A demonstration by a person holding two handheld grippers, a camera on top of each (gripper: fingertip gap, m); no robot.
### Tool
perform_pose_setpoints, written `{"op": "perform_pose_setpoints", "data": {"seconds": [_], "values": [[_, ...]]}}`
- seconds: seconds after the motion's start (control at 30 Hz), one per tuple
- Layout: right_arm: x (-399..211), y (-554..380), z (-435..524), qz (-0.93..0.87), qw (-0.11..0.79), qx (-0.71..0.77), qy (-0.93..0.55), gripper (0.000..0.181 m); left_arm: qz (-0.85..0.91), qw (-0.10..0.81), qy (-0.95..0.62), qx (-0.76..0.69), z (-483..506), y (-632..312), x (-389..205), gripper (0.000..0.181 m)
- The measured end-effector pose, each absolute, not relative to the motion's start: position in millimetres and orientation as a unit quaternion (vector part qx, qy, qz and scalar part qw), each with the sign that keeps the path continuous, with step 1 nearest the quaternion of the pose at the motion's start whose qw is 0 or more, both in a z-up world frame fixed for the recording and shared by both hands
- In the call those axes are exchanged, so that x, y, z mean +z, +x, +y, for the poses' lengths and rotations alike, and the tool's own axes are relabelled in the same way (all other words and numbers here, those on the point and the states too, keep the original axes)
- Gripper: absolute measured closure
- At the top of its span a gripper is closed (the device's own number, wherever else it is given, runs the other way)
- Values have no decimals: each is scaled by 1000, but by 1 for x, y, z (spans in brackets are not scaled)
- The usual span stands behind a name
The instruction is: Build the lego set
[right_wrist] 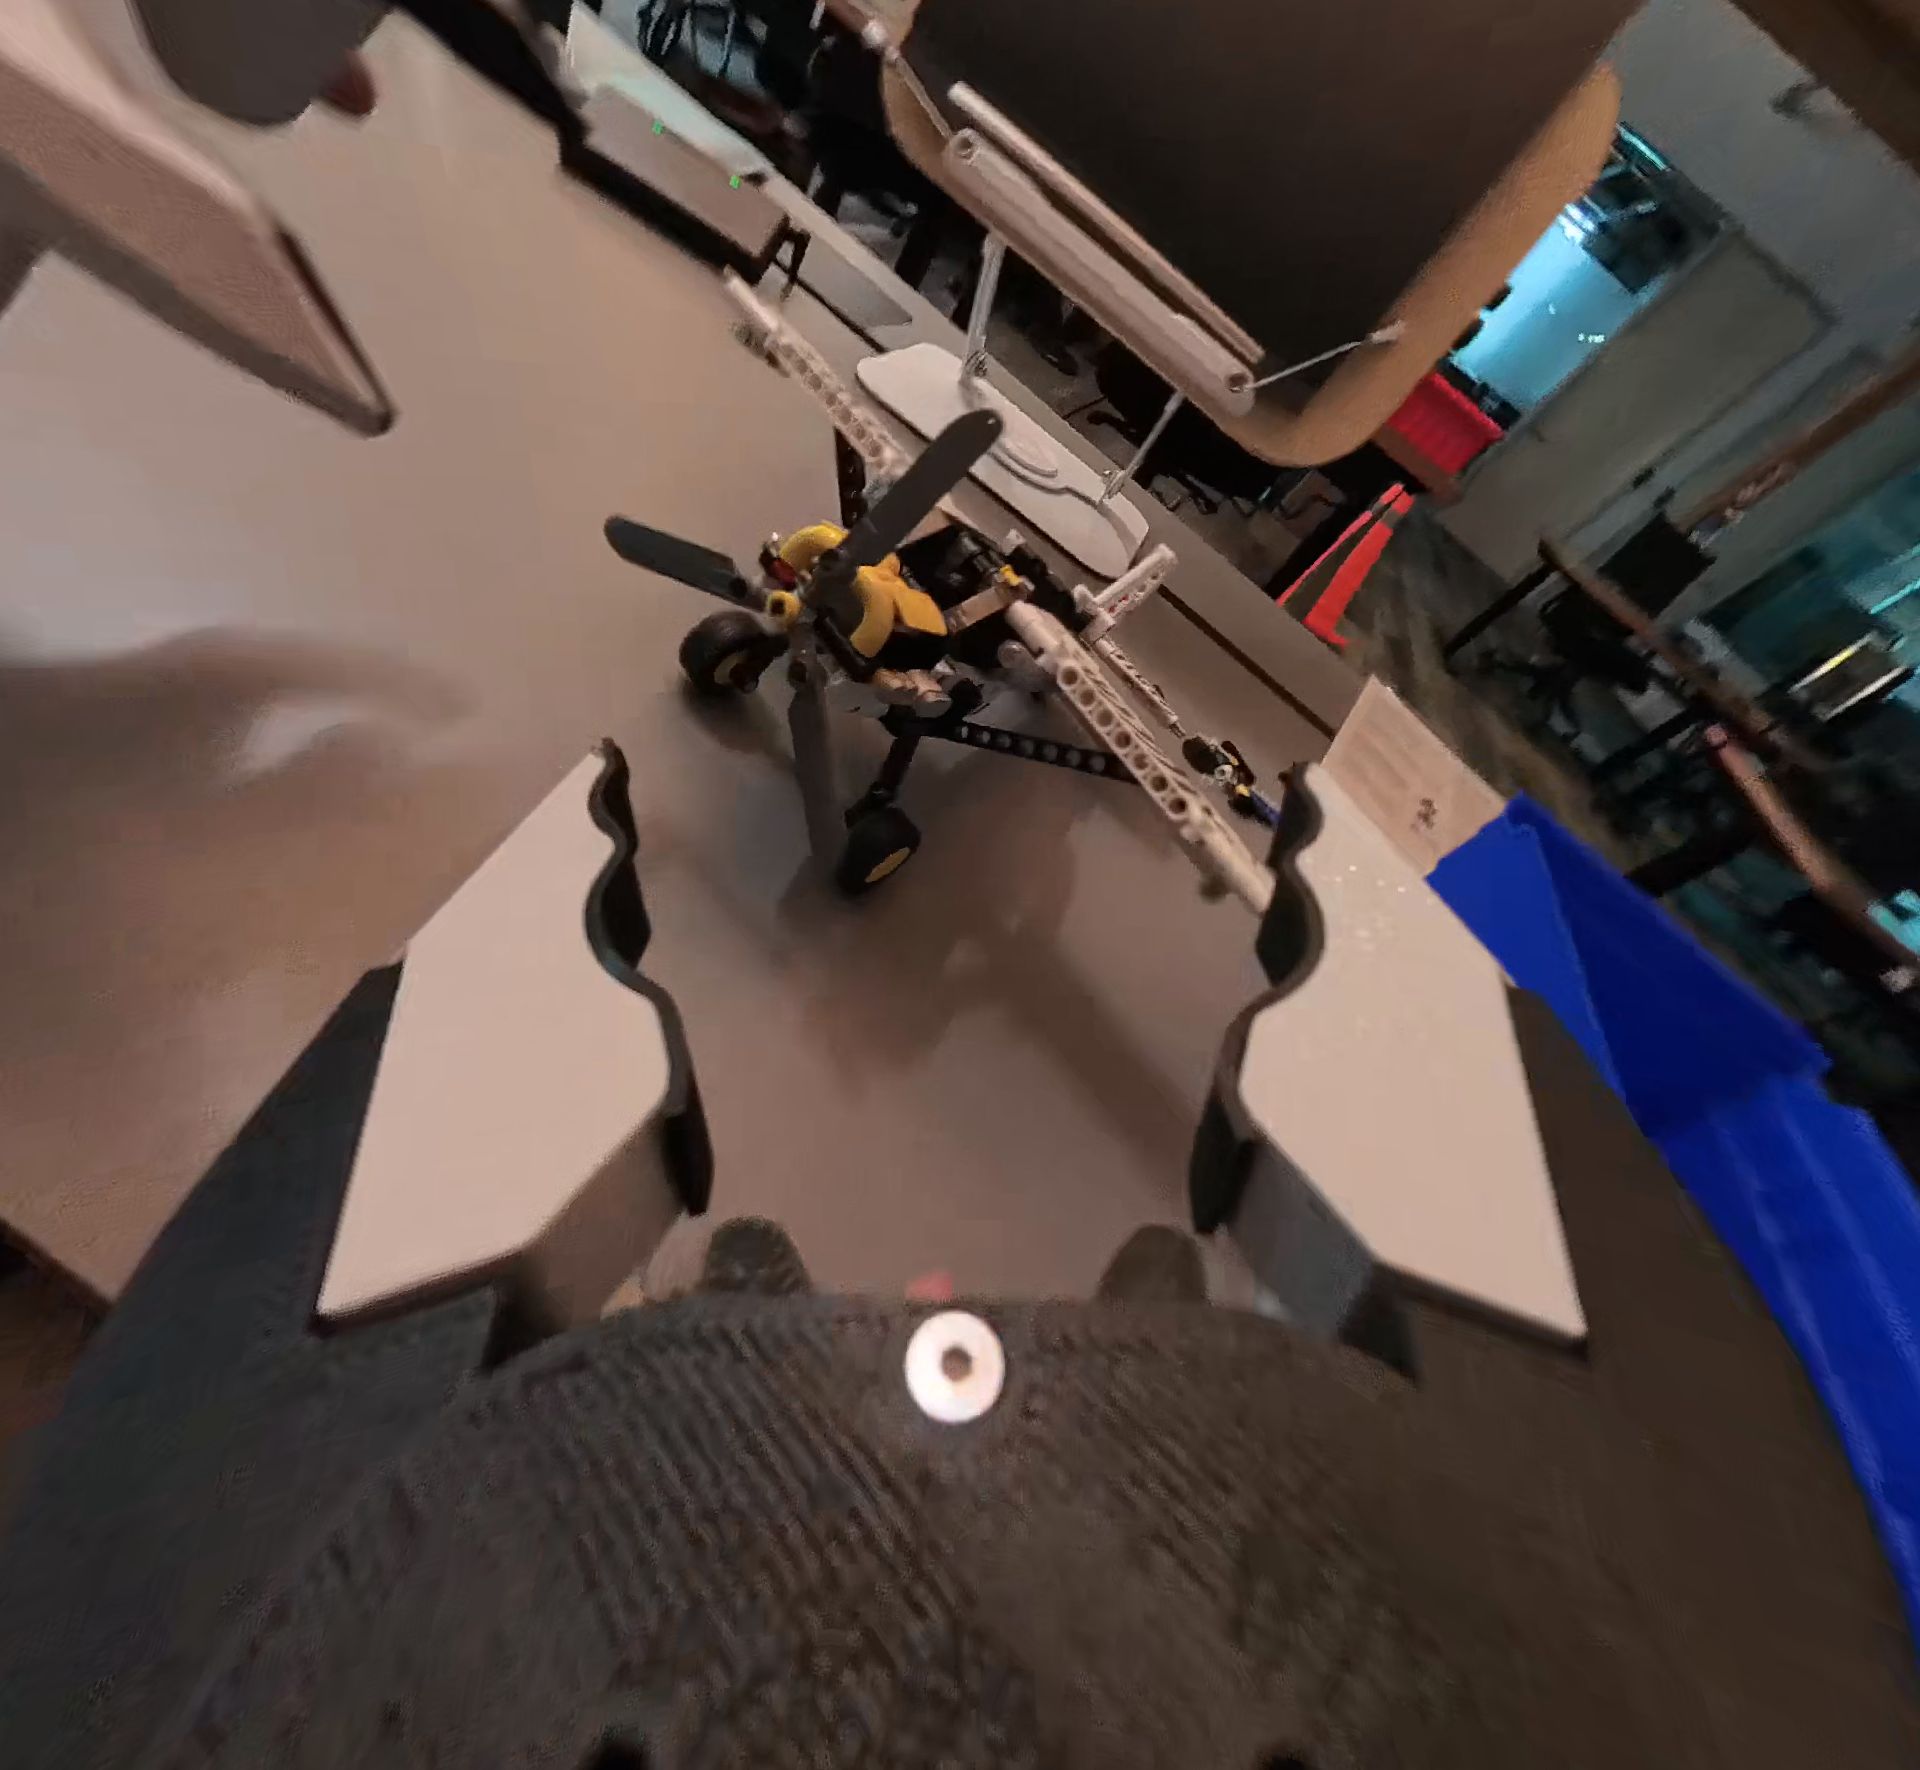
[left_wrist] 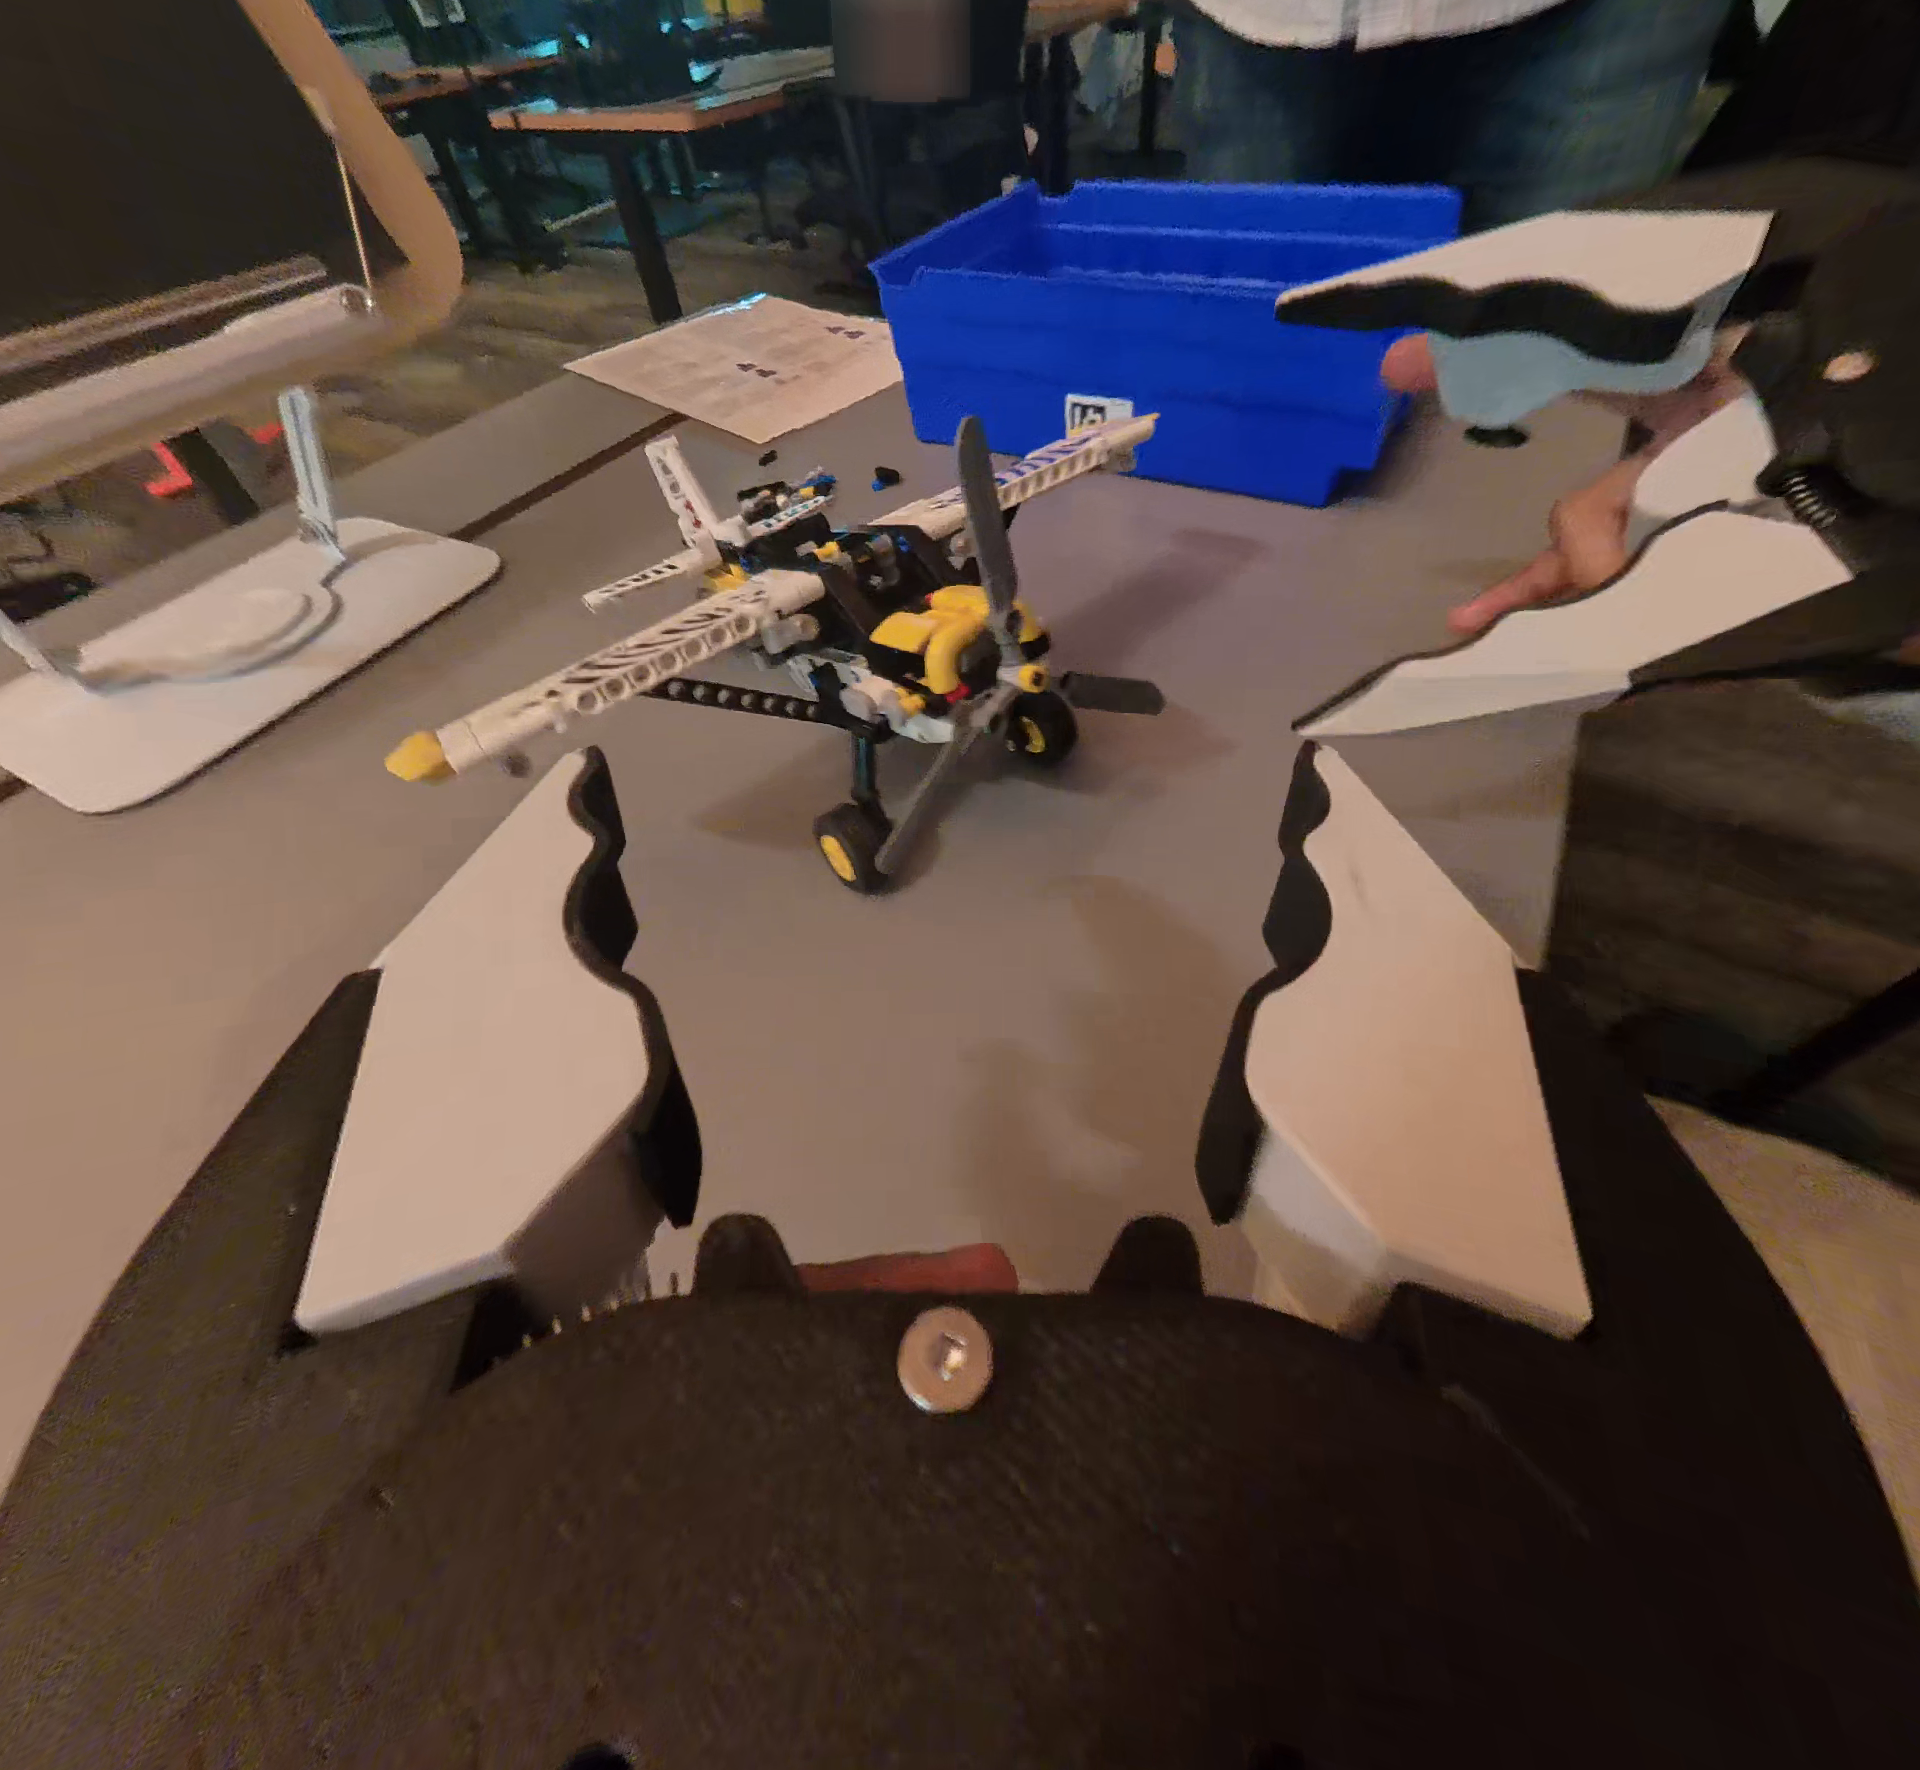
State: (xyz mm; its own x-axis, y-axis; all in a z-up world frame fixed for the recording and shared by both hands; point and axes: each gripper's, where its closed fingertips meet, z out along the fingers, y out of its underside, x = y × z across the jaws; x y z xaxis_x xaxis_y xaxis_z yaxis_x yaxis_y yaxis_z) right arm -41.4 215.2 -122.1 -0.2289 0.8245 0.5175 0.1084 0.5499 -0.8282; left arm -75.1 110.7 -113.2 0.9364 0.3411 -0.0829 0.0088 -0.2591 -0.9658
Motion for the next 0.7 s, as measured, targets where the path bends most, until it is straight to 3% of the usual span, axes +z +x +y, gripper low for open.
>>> {"op": "perform_pose_setpoints", "data": {"seconds": [0.2, 0.53, 0.7], "values": [[-139, -56, 214, -743, 536, 274, -292, 58, -93, 583, -794, 147, 121, -92, -116, 54], [-125, -33, 258, -702, 567, 253, -349, 56, -117, 584, -785, 168, 97, -111, -115, 27], [-117, -29, 252, -698, 568, 262, -348, 56, -112, 594, -772, 194, 97, -113, -107, 27]]}}
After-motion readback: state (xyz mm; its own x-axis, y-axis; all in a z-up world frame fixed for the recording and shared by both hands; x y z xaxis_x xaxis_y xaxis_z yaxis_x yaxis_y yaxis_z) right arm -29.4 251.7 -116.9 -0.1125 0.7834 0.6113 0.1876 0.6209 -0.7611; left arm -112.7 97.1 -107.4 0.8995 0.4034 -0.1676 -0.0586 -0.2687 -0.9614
